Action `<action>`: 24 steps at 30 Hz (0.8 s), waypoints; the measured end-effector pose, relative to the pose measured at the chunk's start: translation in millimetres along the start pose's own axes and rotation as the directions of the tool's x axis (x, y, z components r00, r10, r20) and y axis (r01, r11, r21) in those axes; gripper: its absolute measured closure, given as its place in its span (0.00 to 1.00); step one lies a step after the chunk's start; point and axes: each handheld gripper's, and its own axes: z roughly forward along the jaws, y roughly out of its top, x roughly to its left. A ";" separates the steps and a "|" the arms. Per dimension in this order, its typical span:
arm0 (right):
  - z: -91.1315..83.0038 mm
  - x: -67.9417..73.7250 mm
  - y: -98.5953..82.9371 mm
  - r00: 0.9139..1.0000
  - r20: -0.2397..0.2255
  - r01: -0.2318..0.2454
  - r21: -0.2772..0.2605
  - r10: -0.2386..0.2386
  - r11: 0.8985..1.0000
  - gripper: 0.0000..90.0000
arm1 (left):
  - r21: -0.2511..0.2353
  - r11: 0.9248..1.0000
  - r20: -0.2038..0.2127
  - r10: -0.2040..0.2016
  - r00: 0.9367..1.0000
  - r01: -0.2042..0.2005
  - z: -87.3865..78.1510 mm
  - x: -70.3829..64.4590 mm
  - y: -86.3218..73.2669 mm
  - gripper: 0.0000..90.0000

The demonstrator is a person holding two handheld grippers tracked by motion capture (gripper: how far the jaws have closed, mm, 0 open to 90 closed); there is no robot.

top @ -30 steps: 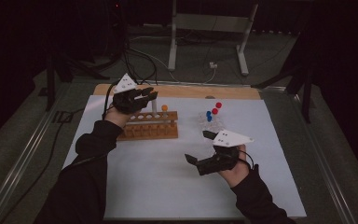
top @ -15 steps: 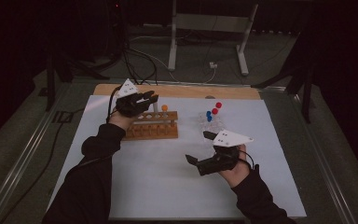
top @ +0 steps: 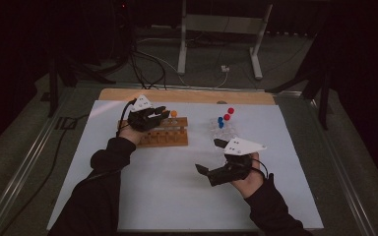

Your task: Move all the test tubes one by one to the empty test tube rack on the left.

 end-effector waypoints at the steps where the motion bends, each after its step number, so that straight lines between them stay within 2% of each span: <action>1: 0.1 -0.2 -0.1 1.000 -0.003 -0.001 -0.001 0.001 1.000 0.00 | 0.002 1.000 -0.002 0.003 1.000 -0.003 0.4 -0.2 -1.3 0.80; 9: -0.2 -2.2 -0.3 1.000 -0.013 -0.013 -0.004 0.013 1.000 0.00 | 0.005 1.000 -0.001 0.001 1.000 -0.001 5.3 -1.1 -8.4 0.79; 16: -2.8 -3.7 0.1 1.000 -0.017 0.020 -0.073 -0.022 0.997 0.00 | 0.011 1.000 0.013 -0.003 1.000 0.003 4.5 -0.9 -8.4 0.78; 20: -7.3 -4.9 2.6 0.999 -0.026 0.036 -0.121 -0.039 0.992 0.00 | -0.004 1.000 0.034 0.002 0.999 -0.001 -2.3 -3.7 -4.6 0.64; 22: -10.6 -5.9 4.6 0.998 -0.027 0.049 -0.152 -0.054 0.987 0.00 | -0.024 1.000 0.028 -0.005 1.000 0.006 -9.5 -5.9 -0.3 0.56; 24: -14.4 -7.3 6.8 0.997 -0.012 0.075 -0.198 -0.078 0.977 0.00 | -0.038 0.999 0.022 -0.016 1.000 0.017 -17.6 -7.6 4.0 0.45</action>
